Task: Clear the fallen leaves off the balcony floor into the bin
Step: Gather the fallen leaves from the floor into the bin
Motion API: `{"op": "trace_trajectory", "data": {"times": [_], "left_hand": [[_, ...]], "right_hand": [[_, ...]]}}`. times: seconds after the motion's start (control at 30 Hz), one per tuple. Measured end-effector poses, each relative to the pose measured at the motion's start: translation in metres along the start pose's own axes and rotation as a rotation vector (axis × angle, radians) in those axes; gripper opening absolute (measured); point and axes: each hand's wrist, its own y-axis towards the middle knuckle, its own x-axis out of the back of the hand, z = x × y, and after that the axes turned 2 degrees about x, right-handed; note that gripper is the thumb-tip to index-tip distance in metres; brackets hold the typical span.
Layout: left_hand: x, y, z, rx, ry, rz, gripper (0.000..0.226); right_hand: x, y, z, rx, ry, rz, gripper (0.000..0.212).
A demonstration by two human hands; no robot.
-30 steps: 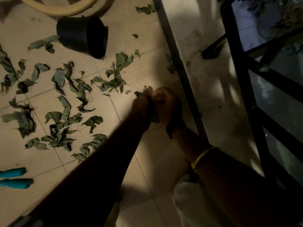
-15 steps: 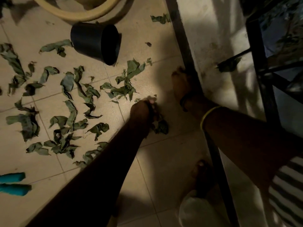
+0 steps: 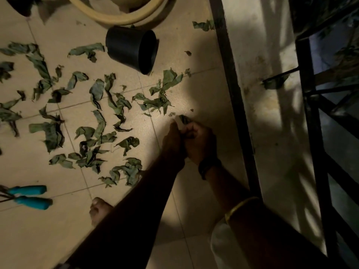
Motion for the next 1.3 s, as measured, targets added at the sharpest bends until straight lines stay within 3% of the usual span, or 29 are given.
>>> {"op": "trace_trajectory", "data": {"times": [0.1,0.13,0.2,0.27,0.37,0.43,0.53,0.63,0.7,0.8,0.9,0.97,1.03,1.13,1.2,1.23,1.3], "left_hand": [[0.025,0.003,0.009,-0.046,0.051,-0.100,0.043],[0.034,0.006,0.011,-0.061,0.079,-0.128,0.044],[0.049,0.011,0.014,-0.077,0.067,-0.194,0.040],[0.057,0.016,0.015,-0.052,-0.001,-0.235,0.035],[0.065,0.030,0.021,-0.049,-0.027,-0.193,0.034],[0.068,0.036,0.026,-0.050,-0.032,-0.169,0.031],[0.074,0.040,0.033,-0.111,0.052,-0.117,0.027],[0.073,0.033,0.038,-0.088,0.053,-0.043,0.047],[0.071,0.027,0.039,-0.085,0.040,-0.061,0.041],[0.066,0.011,0.038,-0.114,0.073,0.002,0.043],[0.053,-0.006,0.035,-0.097,0.091,0.079,0.046],[0.044,-0.012,0.033,-0.093,0.072,0.086,0.040],[0.045,-0.015,0.034,-0.118,0.043,0.065,0.037],[0.069,-0.006,0.031,-0.176,0.099,-0.062,0.035],[0.089,0.004,0.029,-0.138,0.172,-0.057,0.040],[0.095,0.006,0.028,-0.127,0.205,-0.040,0.042],[0.102,0.010,0.027,-0.142,0.211,-0.043,0.042]], "right_hand": [[0.002,-0.011,-0.007,-0.076,0.235,0.180,0.018],[0.006,-0.009,-0.015,-0.090,0.262,0.147,0.019],[0.016,0.001,-0.035,0.015,-0.021,-0.047,0.022],[0.023,0.016,-0.055,0.163,-0.532,-0.122,0.044],[0.017,0.032,-0.077,0.307,-0.915,0.006,0.069],[0.014,0.040,-0.083,0.428,-0.991,0.047,0.059],[0.015,0.048,-0.092,0.508,-0.938,-0.014,0.036],[0.021,0.045,-0.094,0.291,-0.759,-0.149,0.025],[0.021,0.037,-0.090,0.144,-0.569,-0.238,0.016],[0.011,0.009,-0.068,0.100,-0.335,-0.269,0.019],[-0.018,-0.025,-0.049,0.217,-0.293,-0.268,0.016],[-0.036,-0.040,-0.039,0.187,-0.194,-0.255,0.019],[-0.044,-0.048,-0.033,0.169,-0.204,-0.139,0.035],[-0.043,-0.051,-0.033,0.304,-0.620,0.206,0.054],[-0.039,-0.051,-0.030,0.356,-0.432,0.418,0.052],[-0.035,-0.050,-0.028,0.374,-0.320,0.383,0.046],[-0.025,-0.038,-0.032,0.409,-0.298,0.081,0.039]]}}
